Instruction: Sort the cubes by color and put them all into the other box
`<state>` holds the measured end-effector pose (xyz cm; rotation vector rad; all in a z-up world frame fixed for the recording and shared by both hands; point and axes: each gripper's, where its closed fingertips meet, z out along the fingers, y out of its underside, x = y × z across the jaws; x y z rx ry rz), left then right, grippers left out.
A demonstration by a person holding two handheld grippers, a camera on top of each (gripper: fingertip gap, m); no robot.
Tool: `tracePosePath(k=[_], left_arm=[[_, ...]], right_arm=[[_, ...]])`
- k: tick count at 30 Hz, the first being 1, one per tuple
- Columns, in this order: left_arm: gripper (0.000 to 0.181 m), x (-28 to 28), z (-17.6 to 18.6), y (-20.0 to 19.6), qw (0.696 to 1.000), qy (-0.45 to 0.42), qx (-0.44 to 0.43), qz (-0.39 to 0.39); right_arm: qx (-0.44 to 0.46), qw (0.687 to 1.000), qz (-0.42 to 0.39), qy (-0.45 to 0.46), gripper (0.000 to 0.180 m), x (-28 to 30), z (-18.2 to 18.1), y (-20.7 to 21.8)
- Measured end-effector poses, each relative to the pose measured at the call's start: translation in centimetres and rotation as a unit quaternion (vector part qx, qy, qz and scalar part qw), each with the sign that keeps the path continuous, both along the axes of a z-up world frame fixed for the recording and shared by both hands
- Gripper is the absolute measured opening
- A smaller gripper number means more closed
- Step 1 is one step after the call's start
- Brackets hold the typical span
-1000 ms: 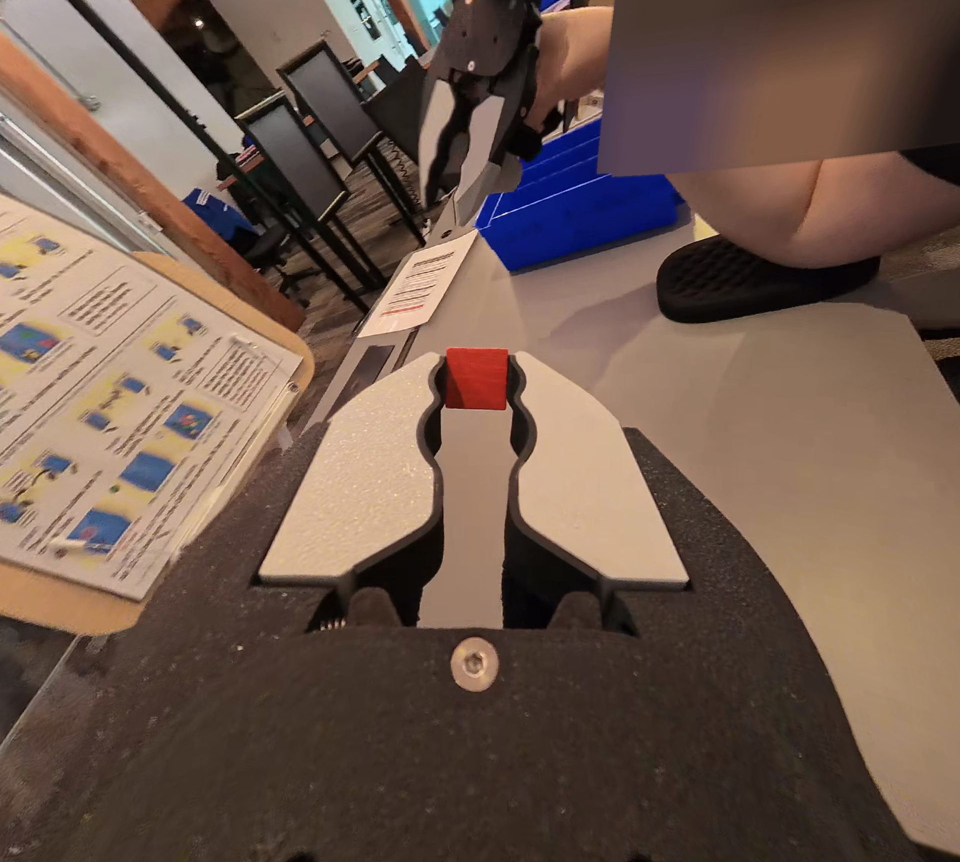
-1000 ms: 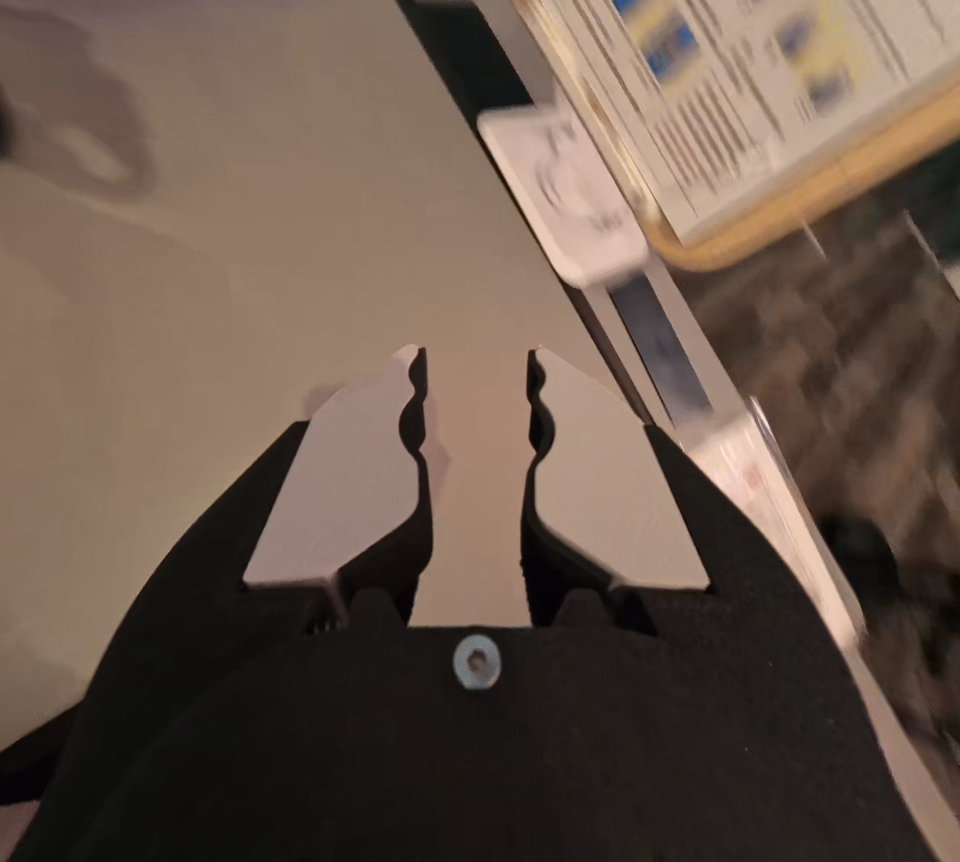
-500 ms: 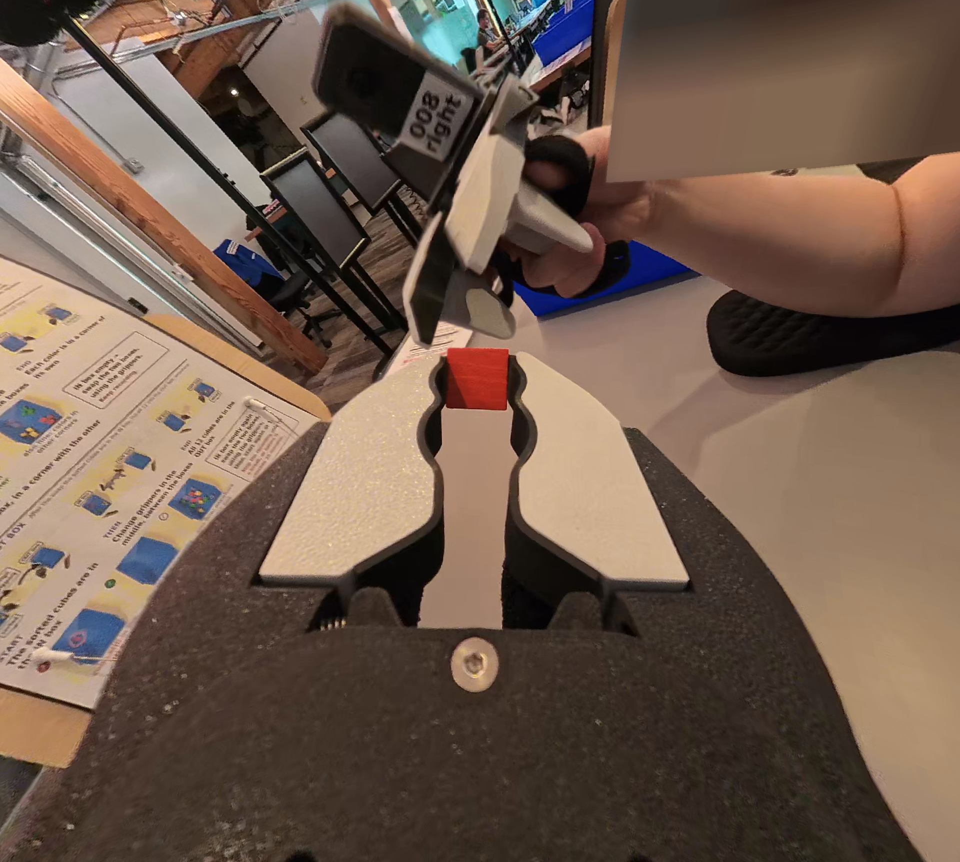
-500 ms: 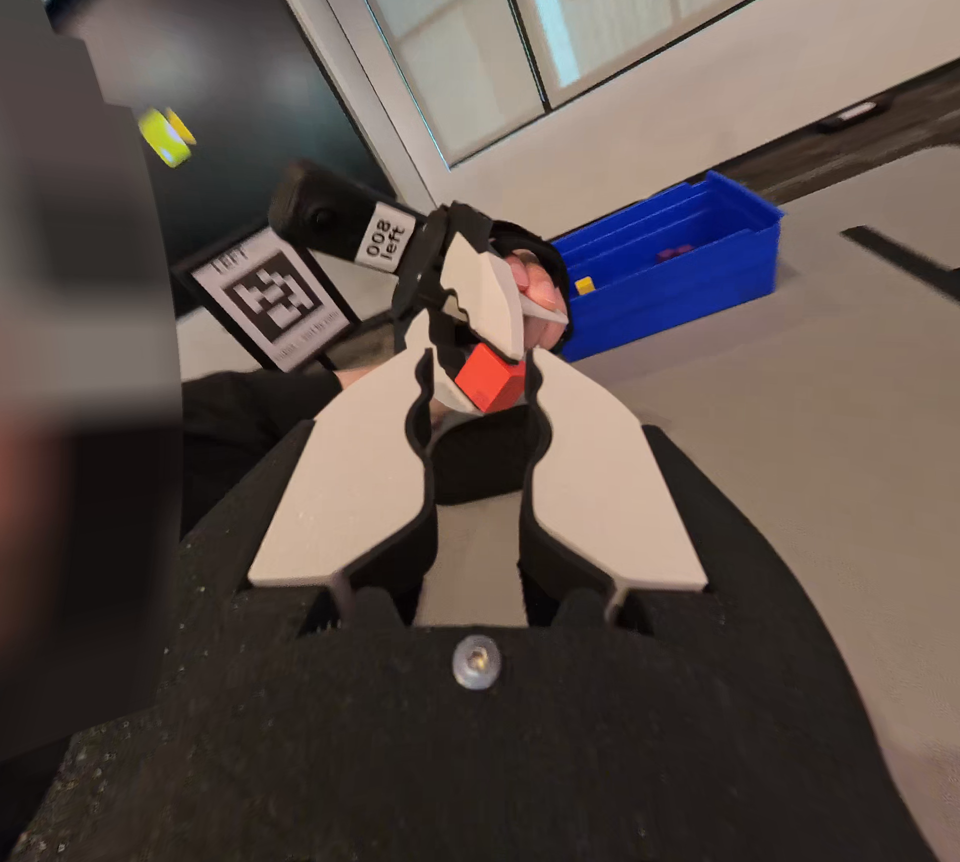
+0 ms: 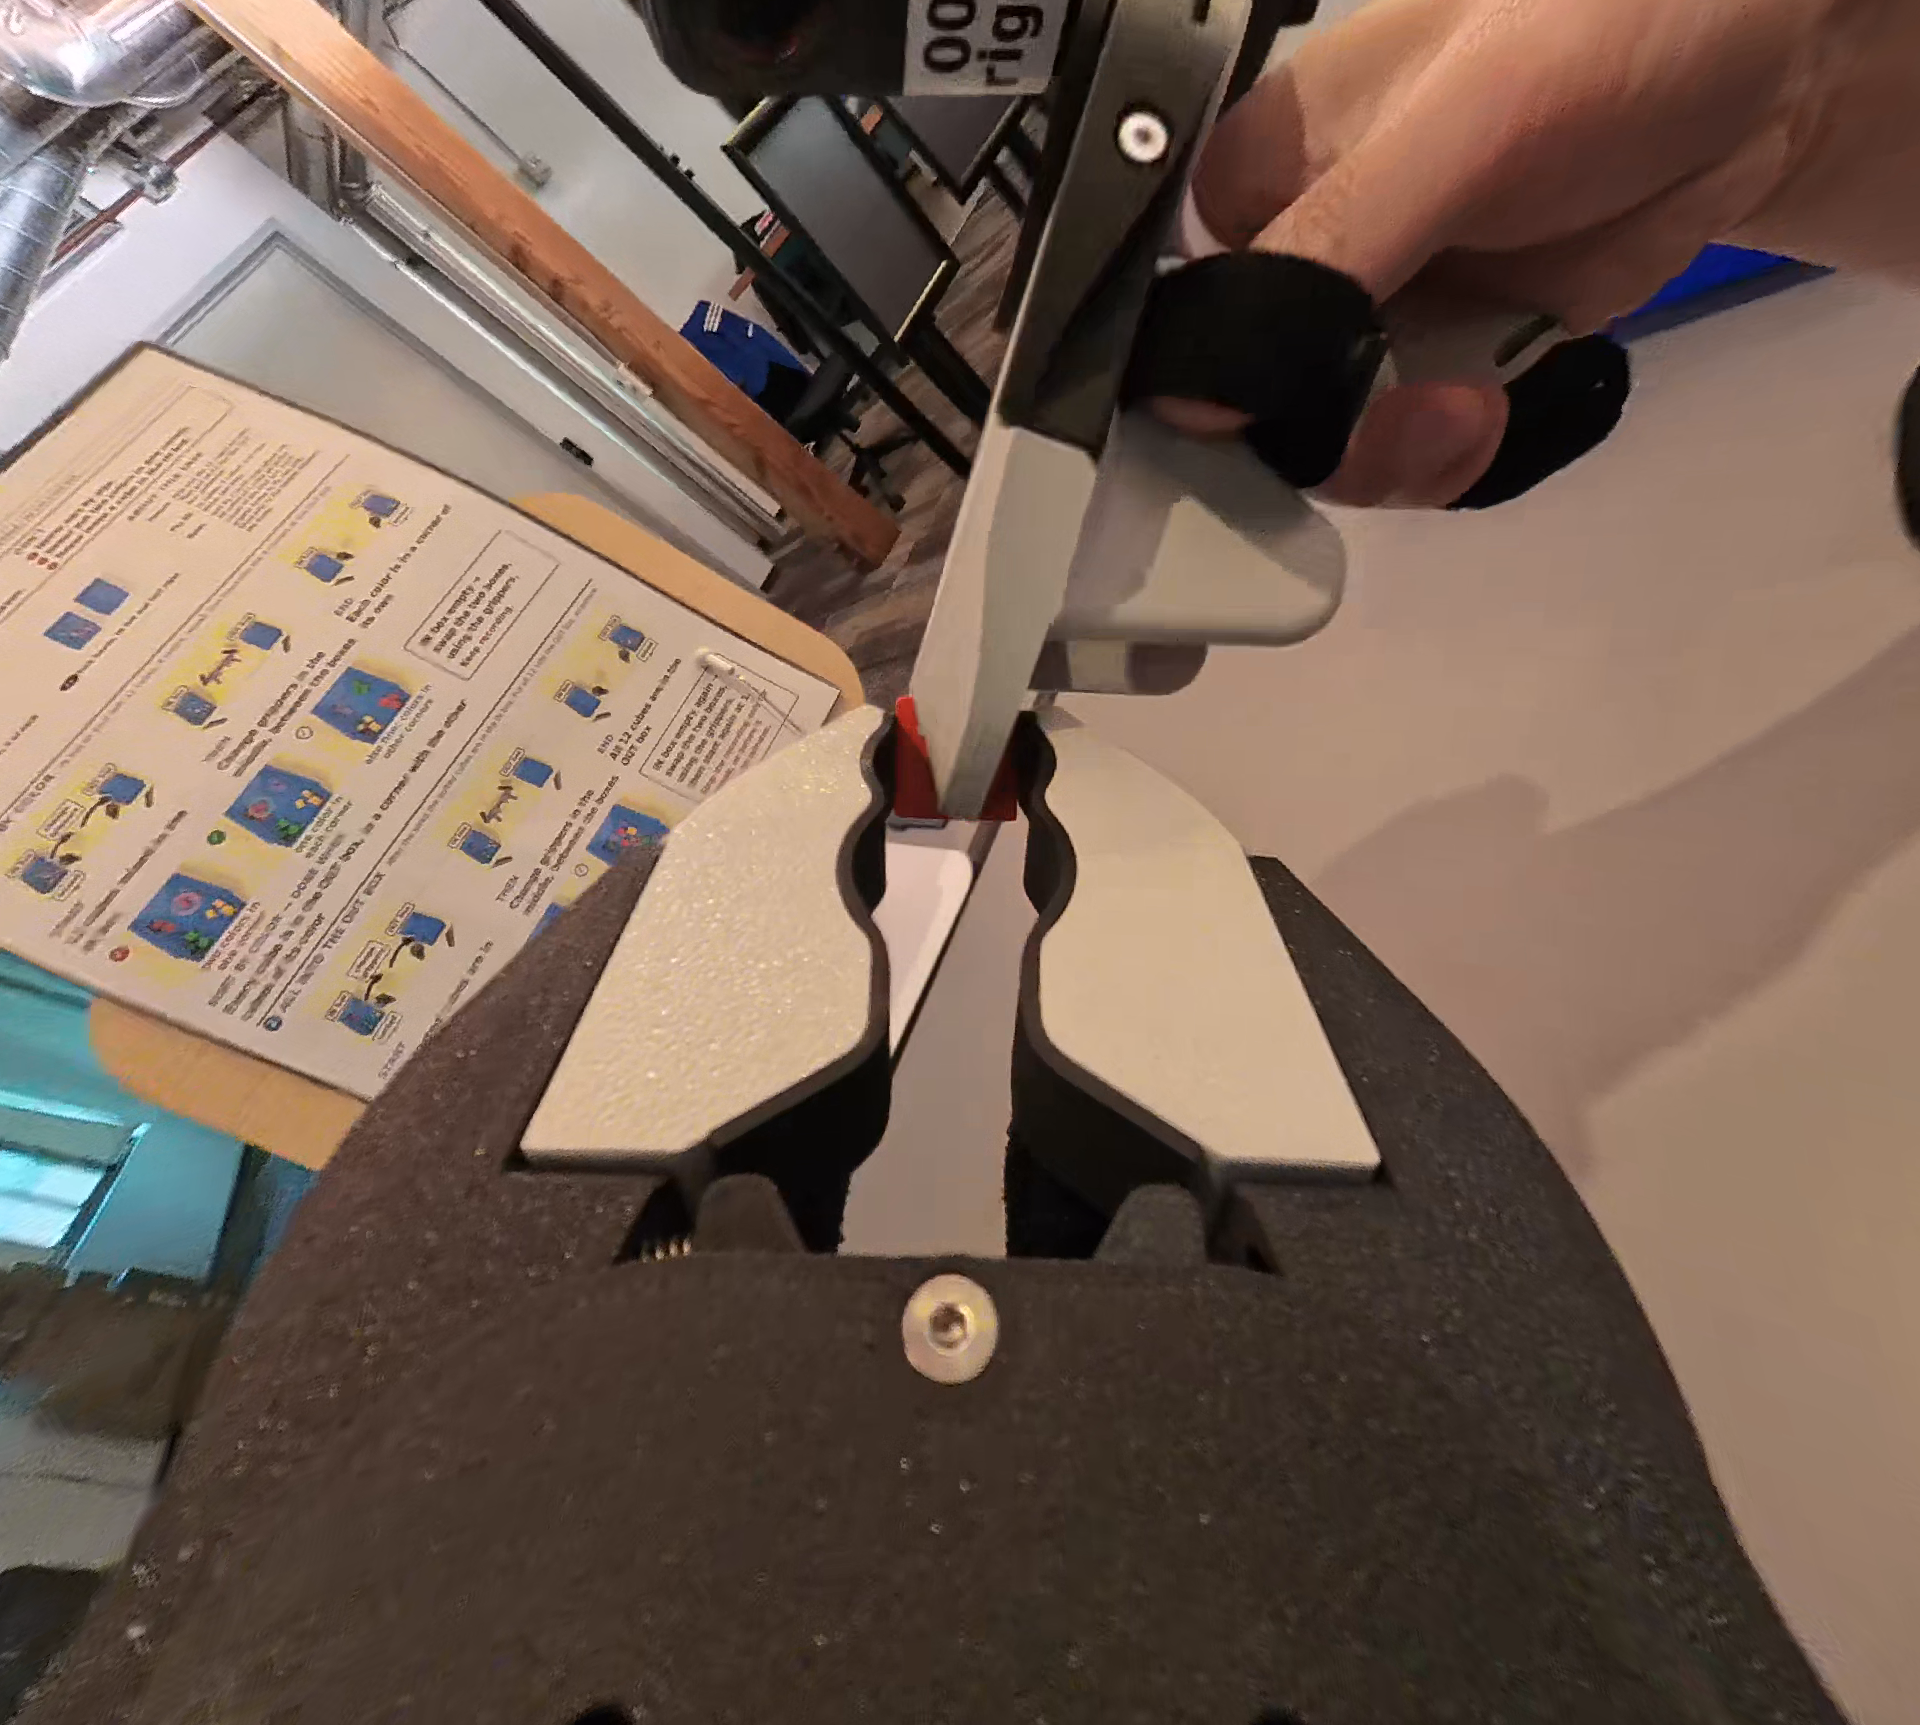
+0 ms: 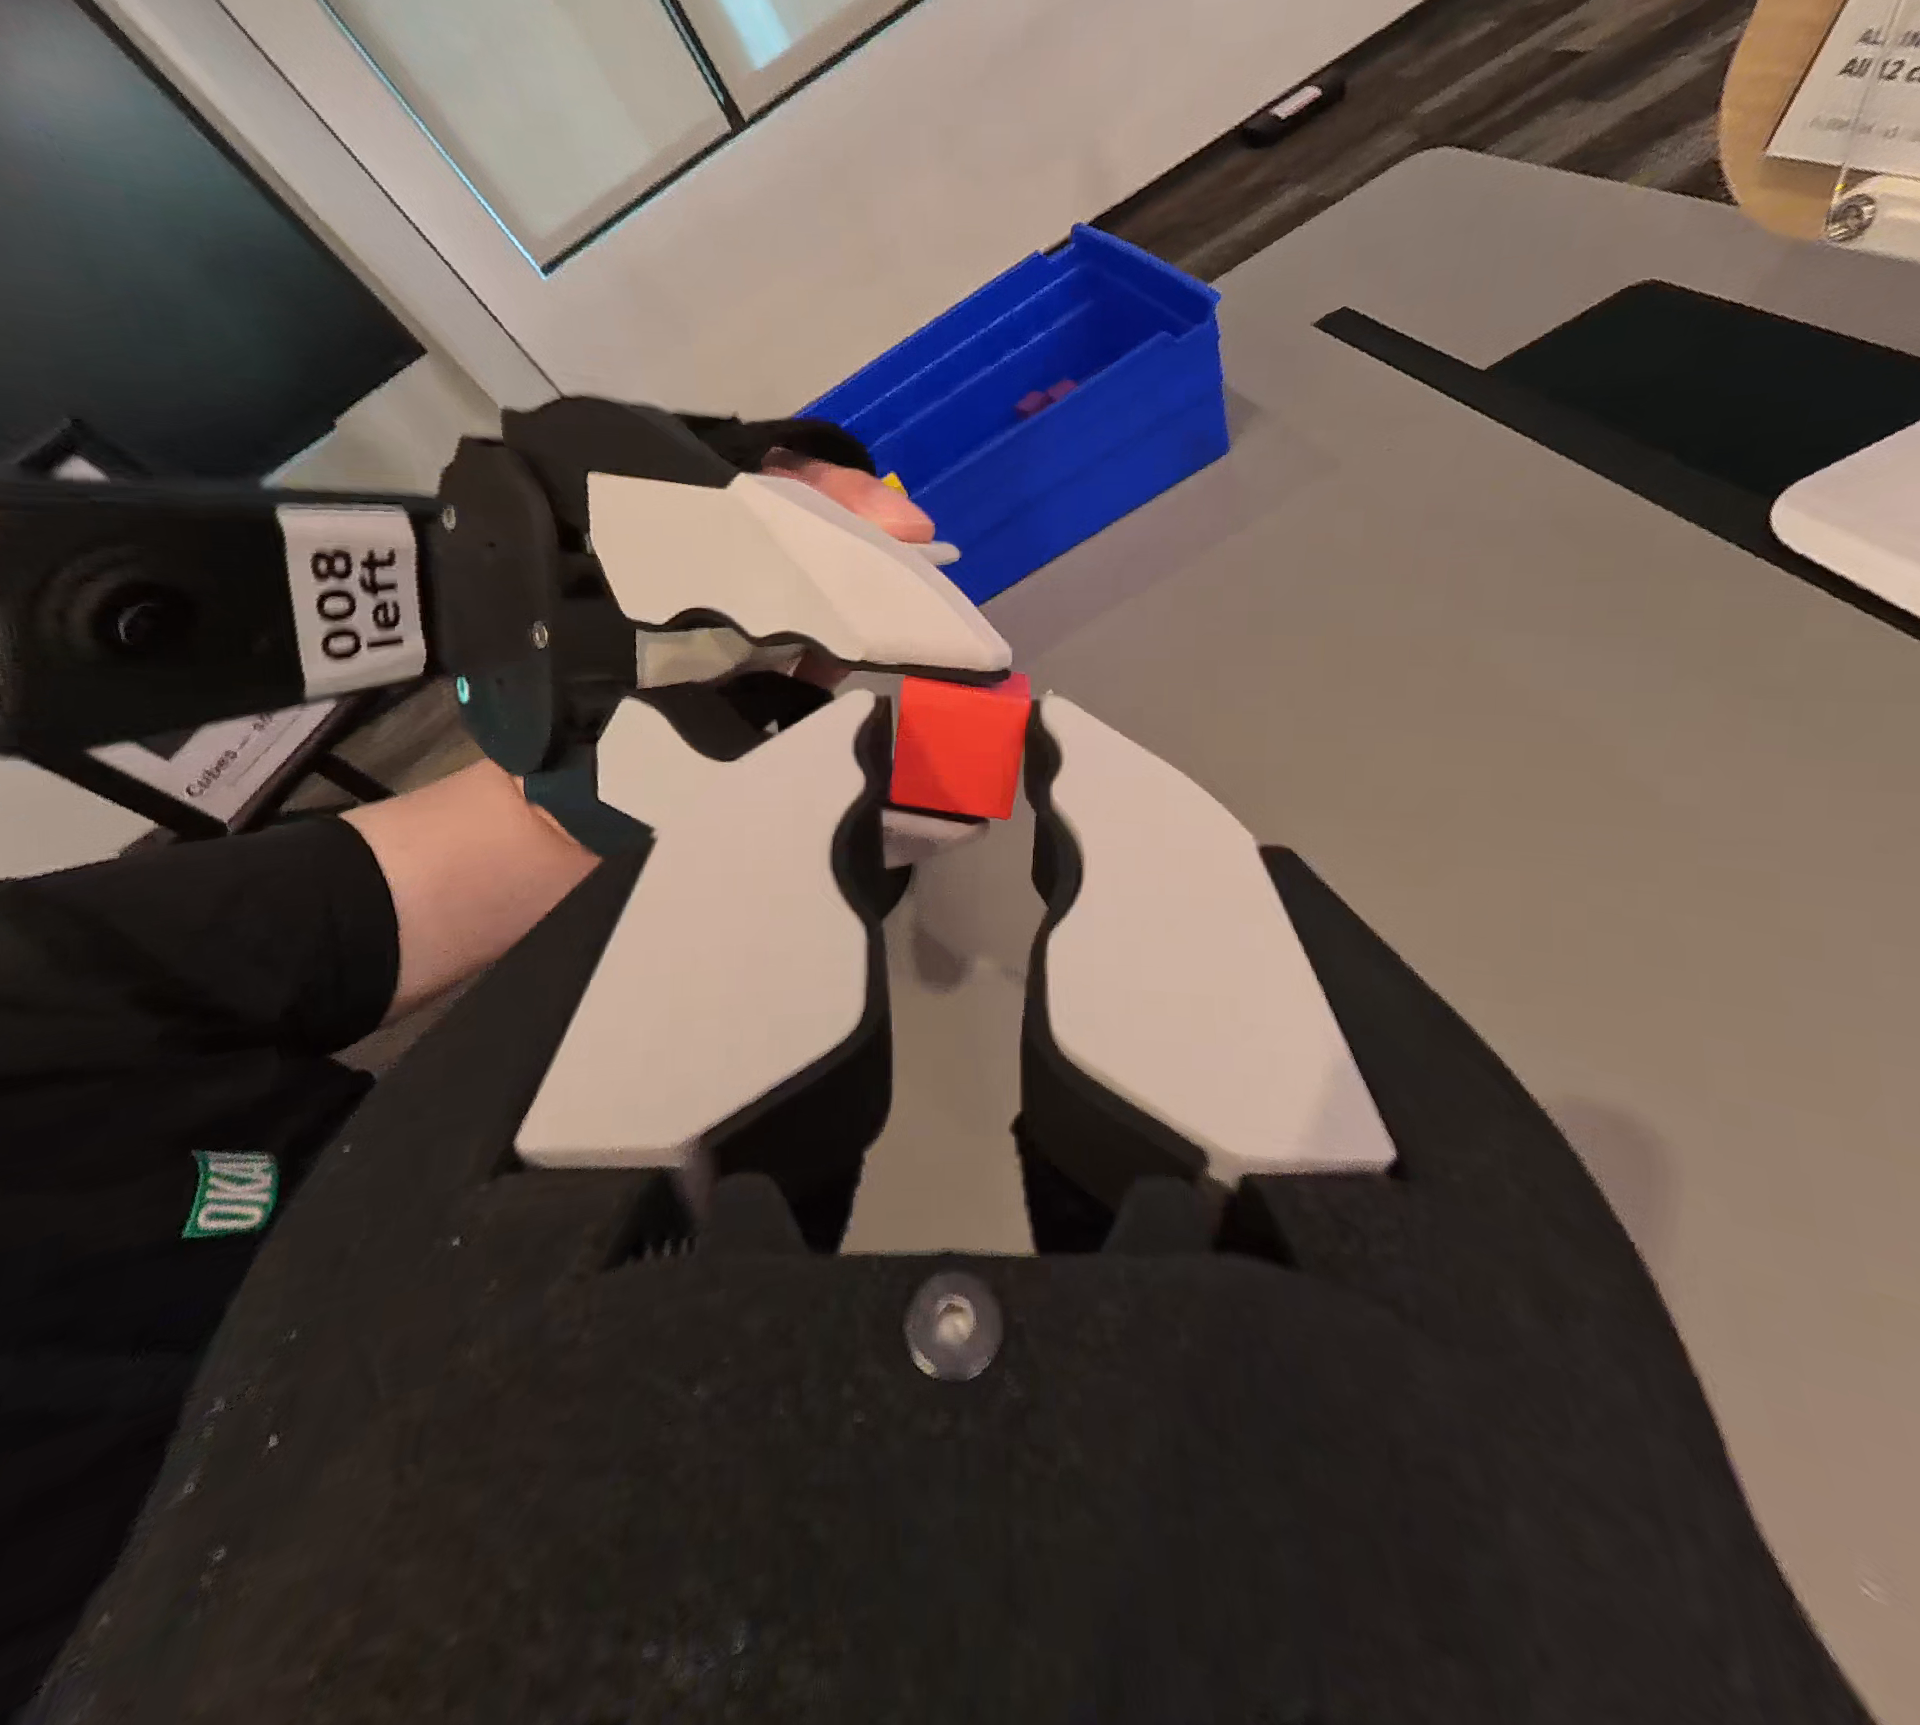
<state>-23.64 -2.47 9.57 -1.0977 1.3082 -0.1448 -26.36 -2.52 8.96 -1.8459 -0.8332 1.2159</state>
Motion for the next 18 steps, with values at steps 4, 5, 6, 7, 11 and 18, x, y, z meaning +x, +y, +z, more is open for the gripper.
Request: tracePosePath(k=[4,5,6,7,11,18], left_arm=[[0.022,0.2,-0.9,0.5,1.0,0.006,-0.015,0.01],[0.021,0.1,-1.1,0.6,1.0,0.002,-0.018,0.013],[0.021,0.0,-1.2,0.8,1.0,0.0,-0.022,0.021],[0.021,-0.2,-1.3,1.1,0.999,-0.004,-0.025,0.031],[0.0,-2.2,-2.2,1.8,0.997,-0.015,-0.04,0.063],[0.0,-7.1,-4.8,0.6,0.991,0.004,-0.094,0.092]], right_arm=[[-0.008,1.0,0.005,-0.021,0.022,0.4,-0.9,0.5],[-0.005,1.0,0.002,-0.027,0.022,0.6,-1.0,0.7],[0.0,1.0,-0.005,-0.03,0.022,1.1,-0.9,1.0],[0.004,0.999,-0.013,-0.029,0.022,1.7,-0.8,1.4],[0.013,0.999,-0.03,-0.041,0.022,7.1,0.7,2.3],[-0.025,0.884,-0.364,-0.292,0.022,36.6,-4.4,-0.2]])
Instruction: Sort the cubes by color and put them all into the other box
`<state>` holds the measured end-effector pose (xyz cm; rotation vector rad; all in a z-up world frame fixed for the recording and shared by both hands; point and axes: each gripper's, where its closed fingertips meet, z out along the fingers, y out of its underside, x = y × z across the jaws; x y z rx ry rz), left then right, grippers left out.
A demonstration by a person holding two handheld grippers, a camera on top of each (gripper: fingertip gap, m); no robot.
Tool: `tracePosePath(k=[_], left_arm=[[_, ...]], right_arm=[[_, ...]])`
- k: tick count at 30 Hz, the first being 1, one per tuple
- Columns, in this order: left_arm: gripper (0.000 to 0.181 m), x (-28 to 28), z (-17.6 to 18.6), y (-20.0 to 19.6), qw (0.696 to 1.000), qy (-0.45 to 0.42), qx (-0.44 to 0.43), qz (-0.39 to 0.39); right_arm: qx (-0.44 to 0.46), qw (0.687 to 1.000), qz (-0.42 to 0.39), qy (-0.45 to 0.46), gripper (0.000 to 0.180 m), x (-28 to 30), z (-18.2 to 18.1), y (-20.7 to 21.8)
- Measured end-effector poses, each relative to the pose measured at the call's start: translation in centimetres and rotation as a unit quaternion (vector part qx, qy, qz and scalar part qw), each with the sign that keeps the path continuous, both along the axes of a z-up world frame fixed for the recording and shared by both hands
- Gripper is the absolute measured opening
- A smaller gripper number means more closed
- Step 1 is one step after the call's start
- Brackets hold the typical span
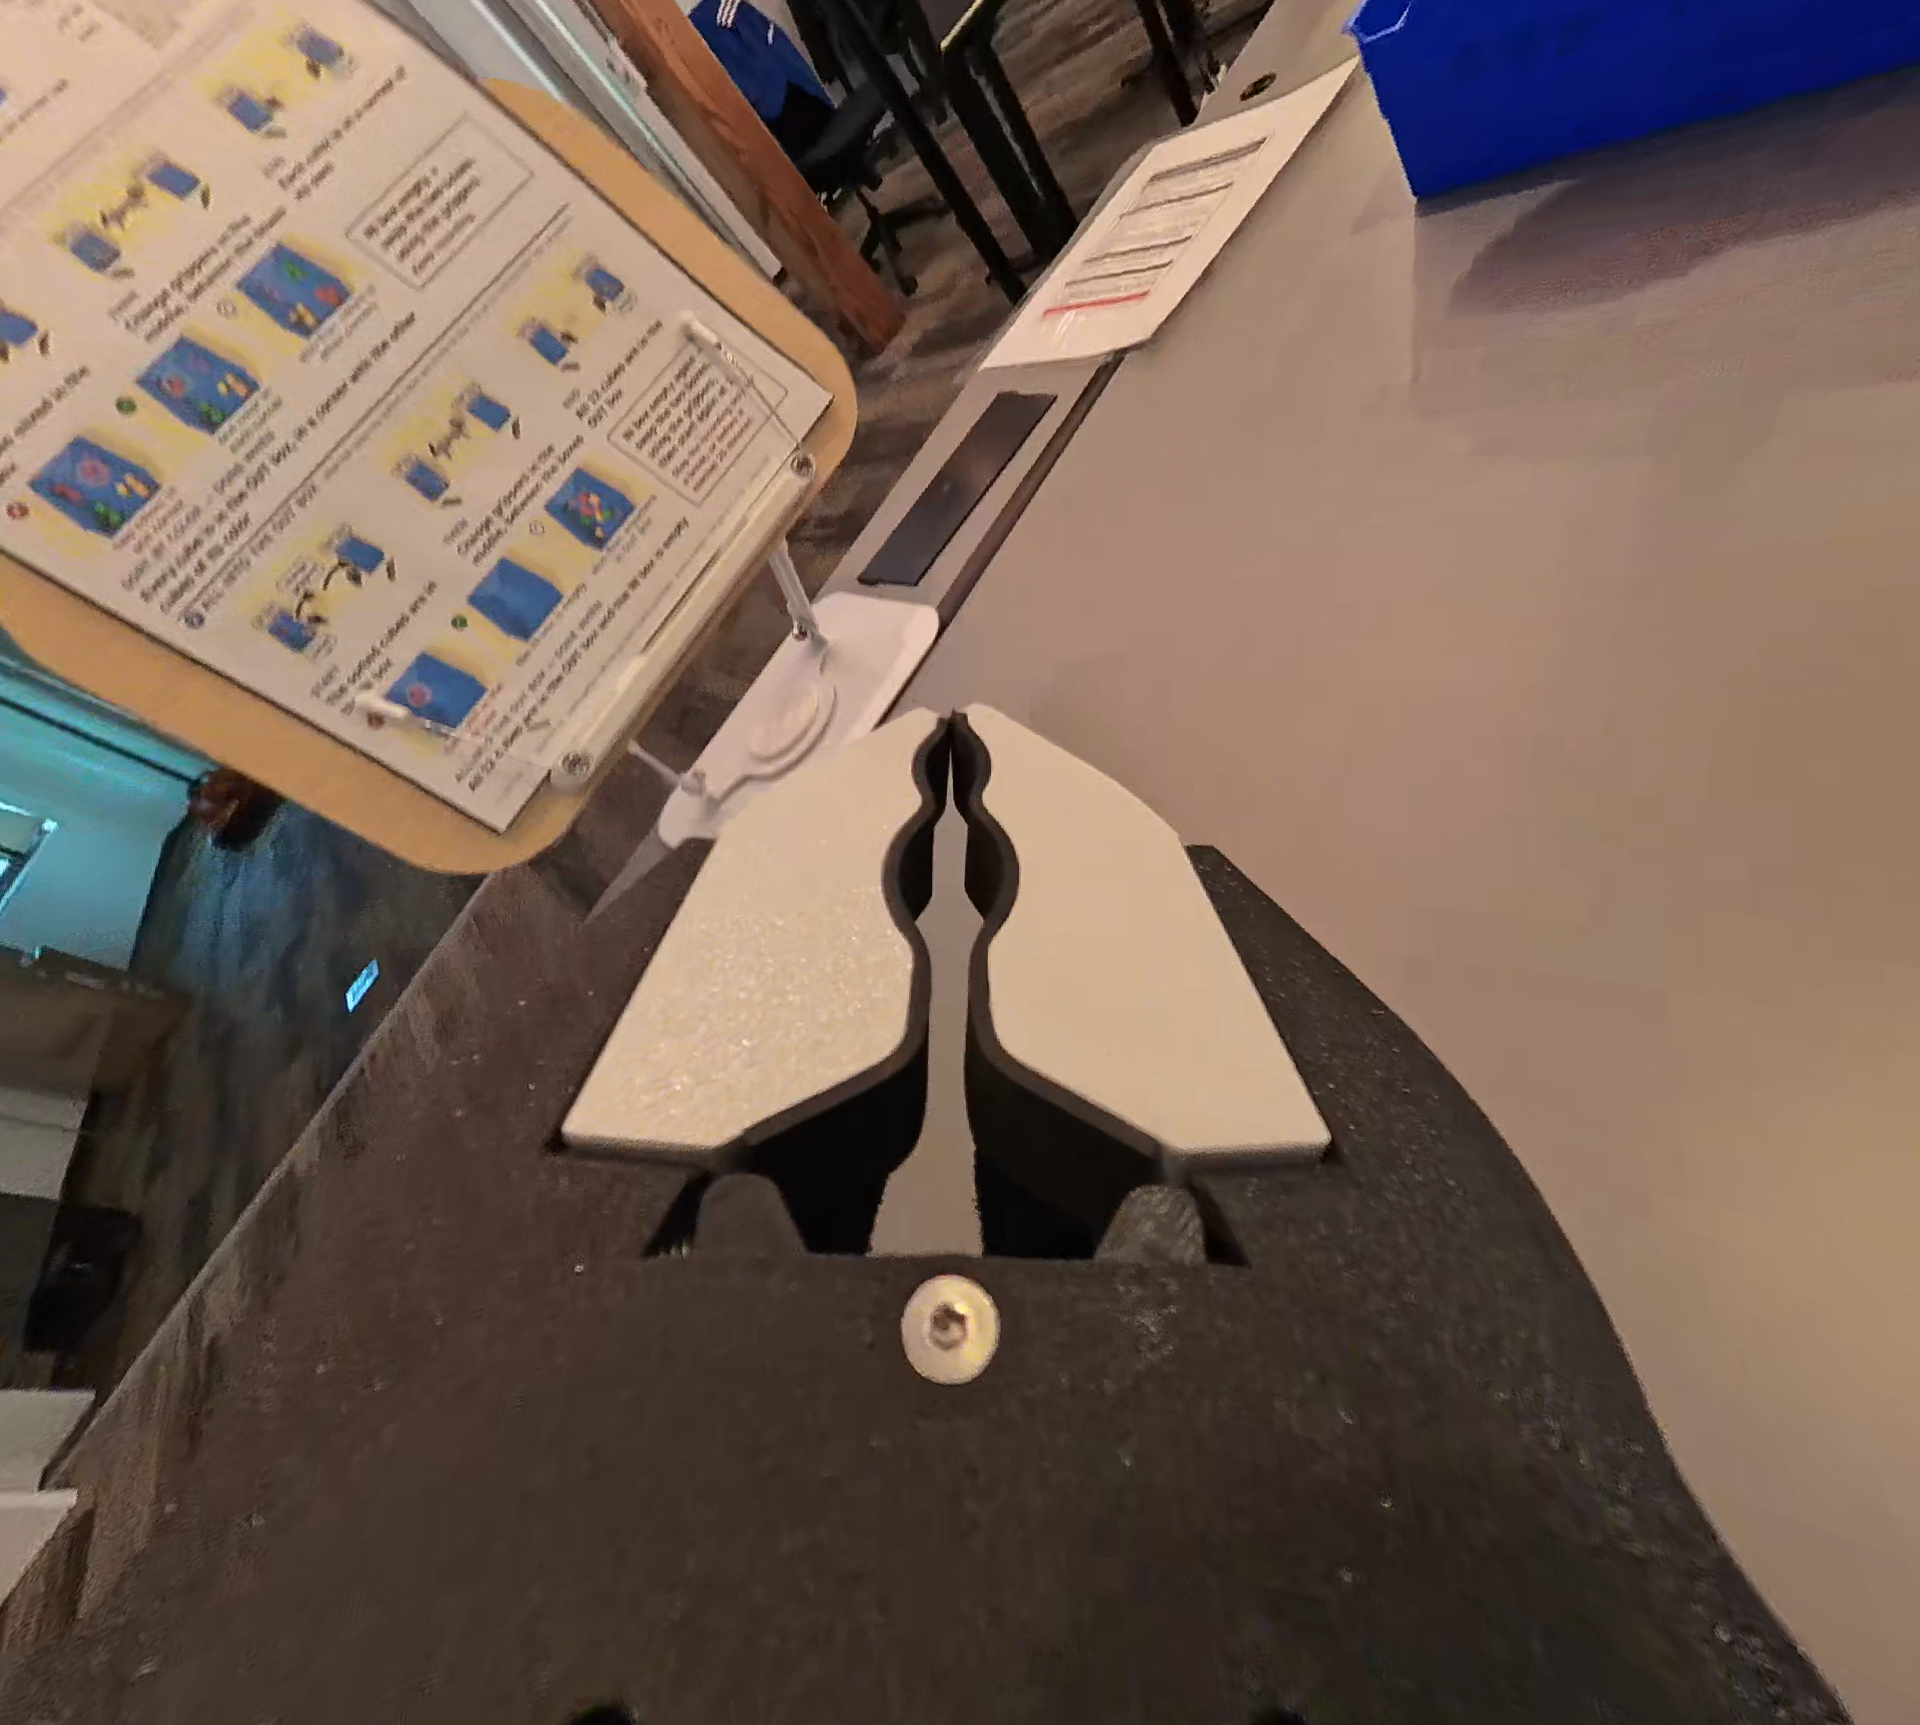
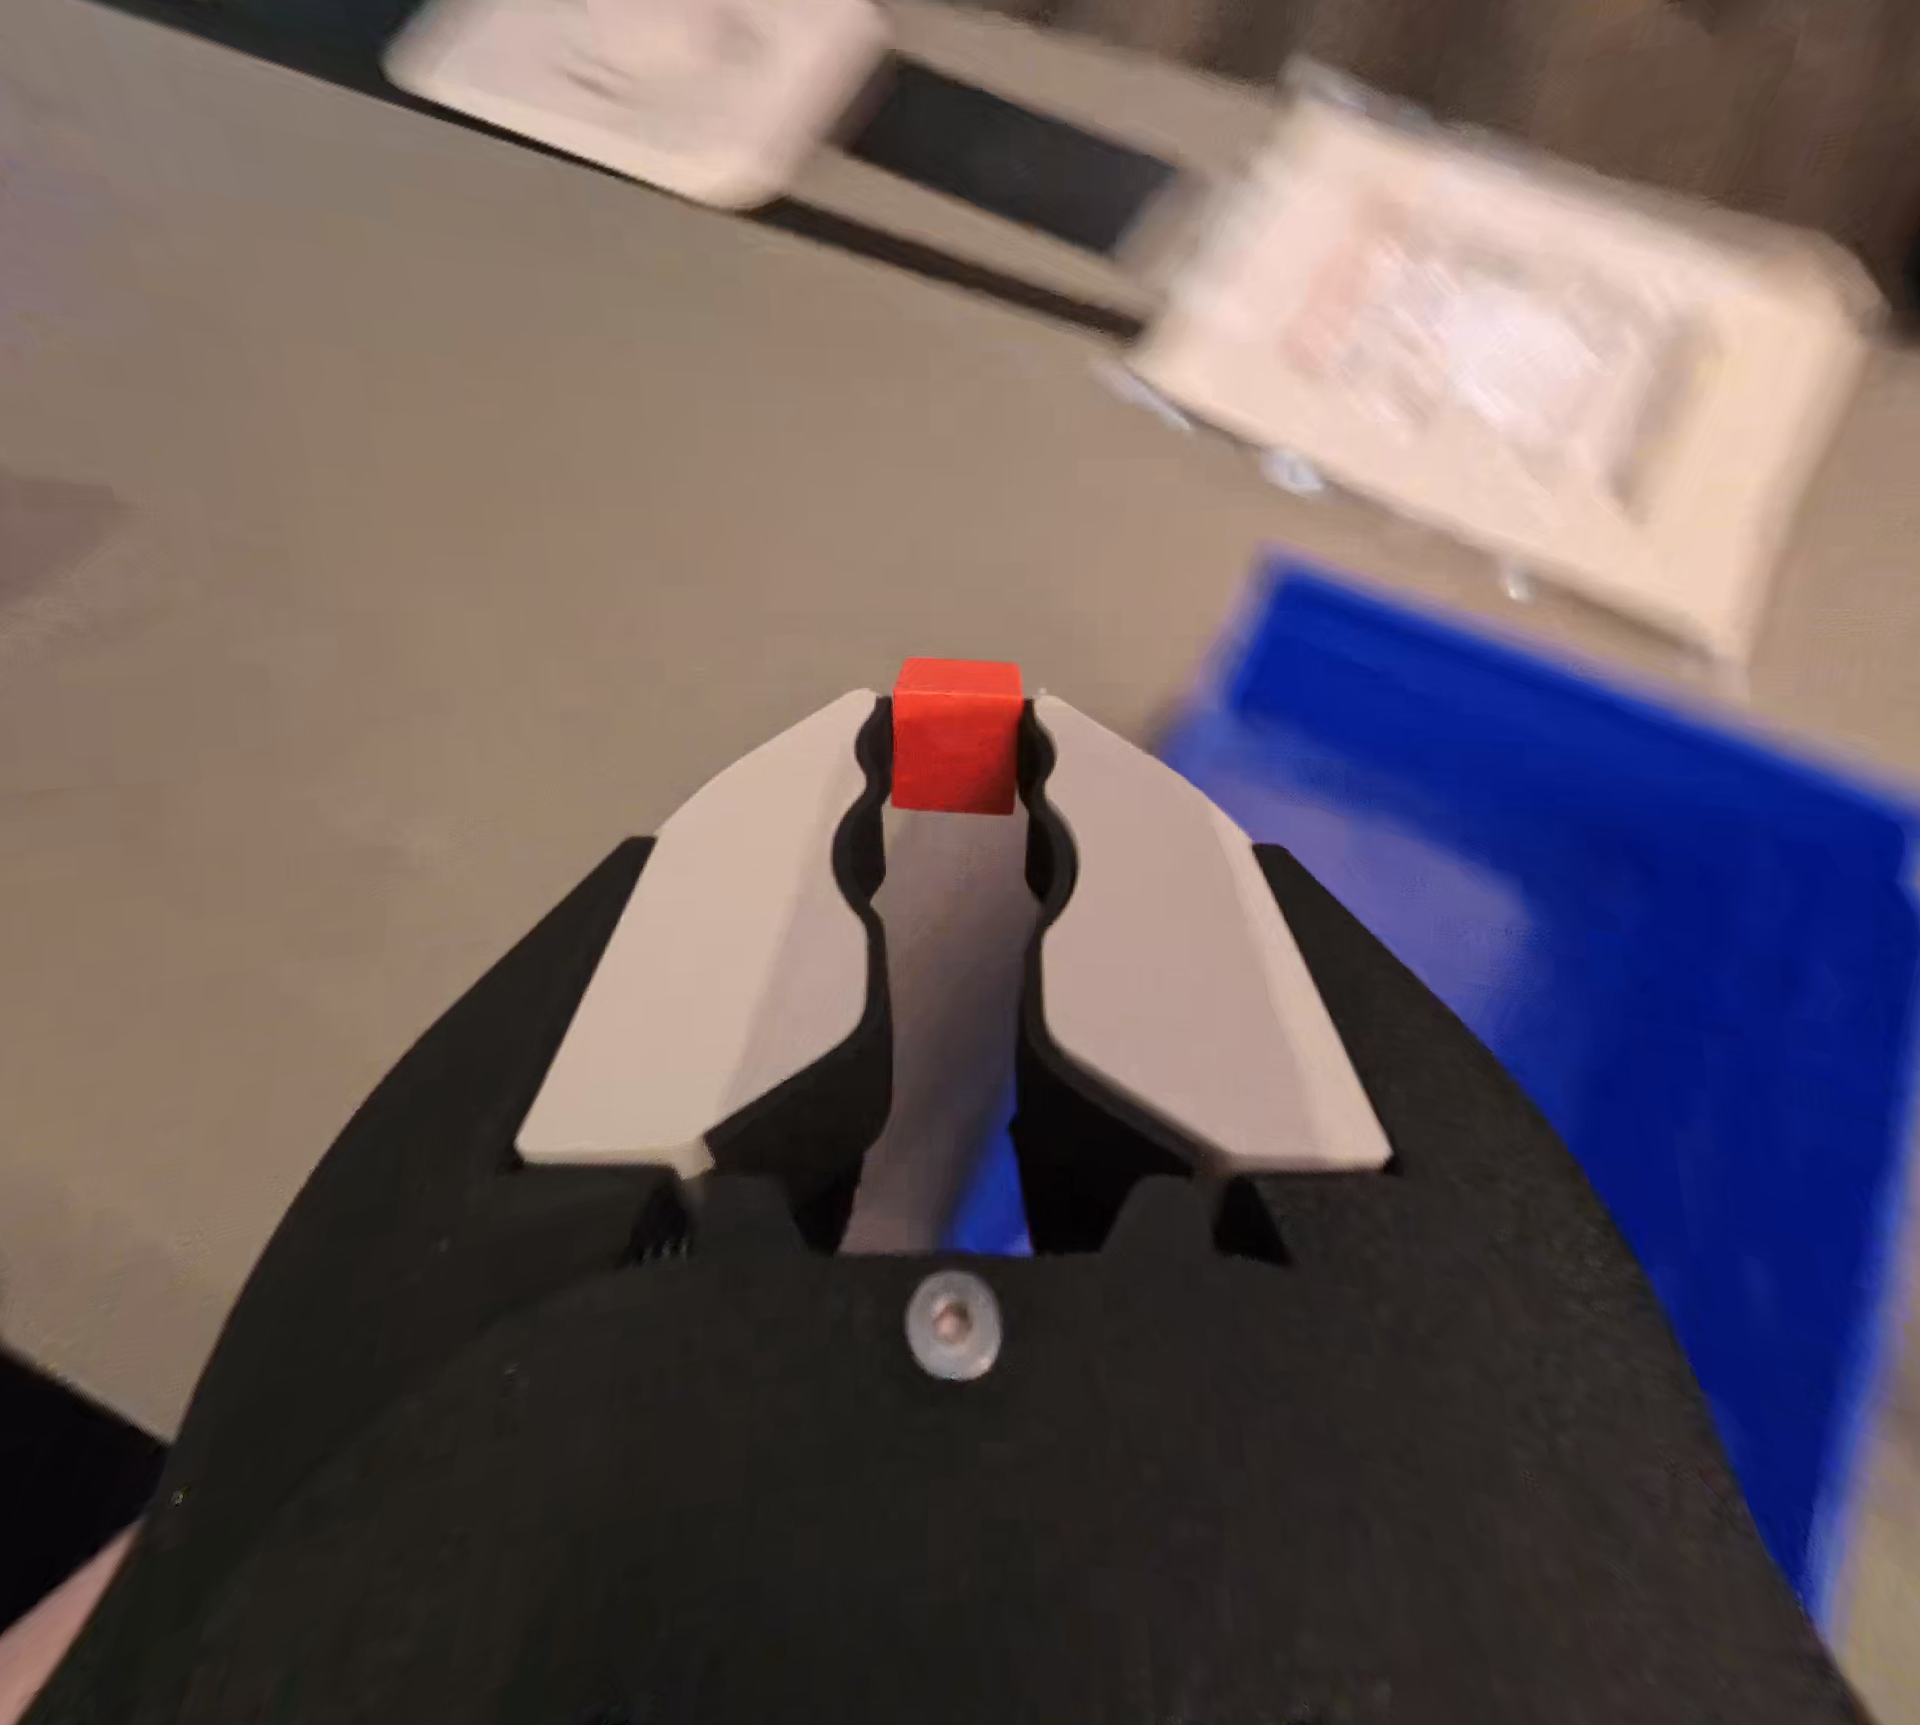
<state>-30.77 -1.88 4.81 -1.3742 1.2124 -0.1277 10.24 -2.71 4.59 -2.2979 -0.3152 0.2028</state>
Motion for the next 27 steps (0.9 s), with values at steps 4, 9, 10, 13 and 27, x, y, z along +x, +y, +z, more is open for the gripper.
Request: tracePosePath(k=[4,9,10,13,27], left_arm=[[0.0,-2.2,0.1,-0.6,0.999,-0.022,-0.03,0.007],[0.0,-4.1,-0.2,-0.3,0.994,-0.062,-0.085,0.017],[0.0,-4.5,-0.4,-0.1,0.993,-0.065,-0.092,0.023],[0.0,-5.6,-0.7,0.2,0.991,-0.075,-0.109,0.033],[0.037,-23.0,-0.3,4.6,0.949,-0.045,-0.201,0.237]], right_arm=[[-0.142,0.975,-0.163,0.053,0.022,10.9,-8.6,-6.1],[-0.228,0.95,-0.173,0.127,0.022,12.9,-15.3,-6.8],[-0.235,0.947,-0.176,0.131,0.022,13.0,-15.9,-6.5],[-0.221,0.947,-0.184,0.146,0.028,13.2,-16.0,-5.6],[0.282,0.955,0.009,0.088,0.039,6.4,6.0,-1.6]])
